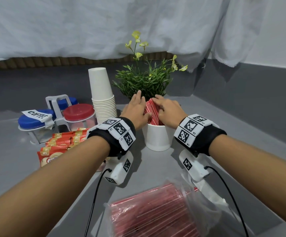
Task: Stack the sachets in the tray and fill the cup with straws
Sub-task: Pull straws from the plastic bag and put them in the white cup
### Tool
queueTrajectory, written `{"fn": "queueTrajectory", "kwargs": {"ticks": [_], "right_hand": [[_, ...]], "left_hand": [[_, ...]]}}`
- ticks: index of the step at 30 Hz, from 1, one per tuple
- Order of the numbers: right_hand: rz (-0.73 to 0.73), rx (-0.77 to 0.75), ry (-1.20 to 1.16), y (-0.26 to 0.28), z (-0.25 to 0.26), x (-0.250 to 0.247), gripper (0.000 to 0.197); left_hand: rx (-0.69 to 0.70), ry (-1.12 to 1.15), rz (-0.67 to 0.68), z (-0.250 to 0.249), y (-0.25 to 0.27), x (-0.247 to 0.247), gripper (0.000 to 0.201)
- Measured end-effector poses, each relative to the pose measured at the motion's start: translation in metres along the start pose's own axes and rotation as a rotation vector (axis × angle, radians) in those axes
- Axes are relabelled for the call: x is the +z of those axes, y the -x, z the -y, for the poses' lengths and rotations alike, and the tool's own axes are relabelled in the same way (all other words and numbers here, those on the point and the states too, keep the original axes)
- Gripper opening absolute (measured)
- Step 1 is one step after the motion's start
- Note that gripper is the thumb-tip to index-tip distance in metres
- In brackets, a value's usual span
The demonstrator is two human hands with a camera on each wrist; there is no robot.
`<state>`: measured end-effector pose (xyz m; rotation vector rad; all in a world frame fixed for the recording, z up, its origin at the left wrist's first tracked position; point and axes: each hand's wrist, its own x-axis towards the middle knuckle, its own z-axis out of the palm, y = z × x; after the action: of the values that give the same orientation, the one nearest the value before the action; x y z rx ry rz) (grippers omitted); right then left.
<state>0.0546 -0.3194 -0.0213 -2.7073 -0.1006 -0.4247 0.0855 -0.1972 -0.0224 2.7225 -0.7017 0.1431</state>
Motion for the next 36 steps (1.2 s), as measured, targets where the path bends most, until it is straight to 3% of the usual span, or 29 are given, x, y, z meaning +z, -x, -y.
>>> {"fn": "queueTrajectory", "kwargs": {"ticks": [3, 8, 13, 18, 23, 25, 31, 36], "right_hand": [[-0.011, 0.009, -0.001, -0.001, 0.001, 0.000, 0.047], [0.002, -0.010, -0.057, -0.001, -0.002, 0.000, 0.047], [-0.030, 0.068, -0.188, -0.001, -0.007, -0.004, 0.057], [-0.109, 0.121, -0.239, 0.012, -0.011, -0.024, 0.040], [-0.121, 0.152, -0.373, 0.041, -0.007, -0.052, 0.014], [-0.101, 0.154, -0.422, 0.056, -0.005, -0.057, 0.019], [-0.050, 0.252, -0.479, 0.103, -0.003, -0.049, 0.027], [0.070, 0.427, -0.452, 0.139, -0.010, -0.027, 0.028]], "left_hand": [[-0.038, 0.067, 0.056, -0.005, 0.002, 0.002, 0.067], [-0.021, 0.071, 0.040, -0.005, 0.008, -0.008, 0.050], [-0.015, 0.103, 0.051, -0.001, 0.015, -0.009, 0.060], [-0.034, 0.163, -0.036, -0.010, 0.031, -0.026, 0.066], [-0.023, 0.196, -0.098, -0.023, 0.063, -0.054, 0.053], [-0.017, 0.176, -0.089, -0.028, 0.075, -0.061, 0.046], [-0.032, 0.178, 0.027, -0.044, 0.118, -0.056, 0.033], [-0.096, 0.168, 0.270, -0.046, 0.153, -0.028, 0.031]]}}
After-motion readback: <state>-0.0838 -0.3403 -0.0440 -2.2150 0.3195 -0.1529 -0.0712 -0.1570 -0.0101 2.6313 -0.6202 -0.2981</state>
